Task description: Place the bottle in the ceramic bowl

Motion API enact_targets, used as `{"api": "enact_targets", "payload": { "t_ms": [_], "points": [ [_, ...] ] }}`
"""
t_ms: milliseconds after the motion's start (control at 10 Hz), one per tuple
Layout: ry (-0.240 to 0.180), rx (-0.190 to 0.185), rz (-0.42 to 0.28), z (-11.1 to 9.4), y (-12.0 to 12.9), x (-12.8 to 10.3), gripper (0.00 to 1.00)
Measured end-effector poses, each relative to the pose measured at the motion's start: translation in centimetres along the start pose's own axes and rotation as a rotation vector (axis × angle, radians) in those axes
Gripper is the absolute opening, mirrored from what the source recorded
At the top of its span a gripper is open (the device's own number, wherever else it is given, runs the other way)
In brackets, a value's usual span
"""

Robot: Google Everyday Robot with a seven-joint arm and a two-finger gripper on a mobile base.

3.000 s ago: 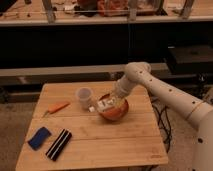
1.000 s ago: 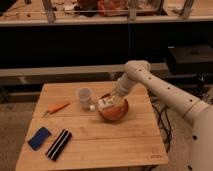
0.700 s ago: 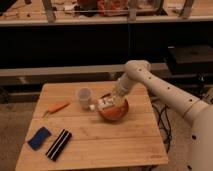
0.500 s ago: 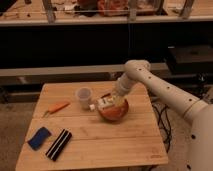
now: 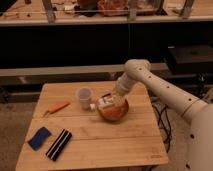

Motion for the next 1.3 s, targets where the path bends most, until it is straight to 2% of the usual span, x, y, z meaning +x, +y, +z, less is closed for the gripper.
{"api": "enact_targets", "payload": {
  "t_ms": [1100, 1300],
  "points": [
    [-0.004, -0.008, 0.010, -0.22, -0.52, 0.68, 0.09],
    [-0.005, -0.010, 0.010, -0.20, -0.60, 0.82, 0.13]
  ]
}}
